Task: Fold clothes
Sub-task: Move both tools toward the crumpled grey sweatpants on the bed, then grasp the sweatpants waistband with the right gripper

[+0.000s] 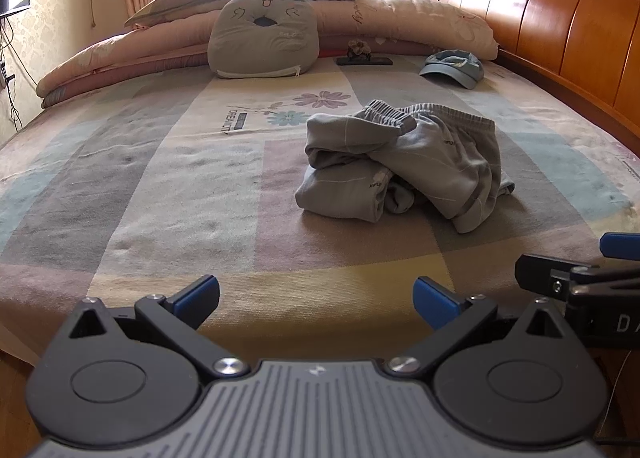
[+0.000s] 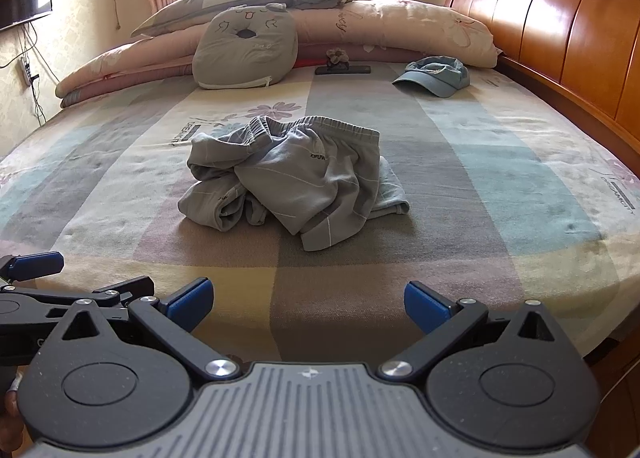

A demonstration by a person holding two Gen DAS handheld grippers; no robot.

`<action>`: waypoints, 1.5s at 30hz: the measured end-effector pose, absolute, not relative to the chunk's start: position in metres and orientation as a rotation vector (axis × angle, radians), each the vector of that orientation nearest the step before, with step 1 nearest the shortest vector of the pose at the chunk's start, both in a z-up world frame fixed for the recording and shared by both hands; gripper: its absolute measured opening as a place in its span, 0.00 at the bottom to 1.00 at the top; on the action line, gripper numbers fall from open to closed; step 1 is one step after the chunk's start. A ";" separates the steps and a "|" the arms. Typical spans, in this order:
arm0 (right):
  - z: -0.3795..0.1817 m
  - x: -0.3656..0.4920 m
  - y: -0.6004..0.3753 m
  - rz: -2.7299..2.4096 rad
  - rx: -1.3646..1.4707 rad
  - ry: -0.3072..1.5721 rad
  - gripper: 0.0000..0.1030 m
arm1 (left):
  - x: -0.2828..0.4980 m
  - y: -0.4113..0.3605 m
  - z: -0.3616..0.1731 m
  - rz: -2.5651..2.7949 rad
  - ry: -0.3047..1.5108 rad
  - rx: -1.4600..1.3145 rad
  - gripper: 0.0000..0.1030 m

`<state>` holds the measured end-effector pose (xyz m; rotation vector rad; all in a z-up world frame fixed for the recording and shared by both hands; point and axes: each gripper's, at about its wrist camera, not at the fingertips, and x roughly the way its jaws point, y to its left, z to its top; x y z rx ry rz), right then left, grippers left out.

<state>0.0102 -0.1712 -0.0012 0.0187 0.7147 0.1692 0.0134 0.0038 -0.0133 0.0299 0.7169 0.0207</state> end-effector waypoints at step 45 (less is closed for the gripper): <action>-0.018 0.125 -0.186 0.185 0.010 0.830 1.00 | 0.132 -0.016 -0.023 -0.021 0.822 0.077 0.99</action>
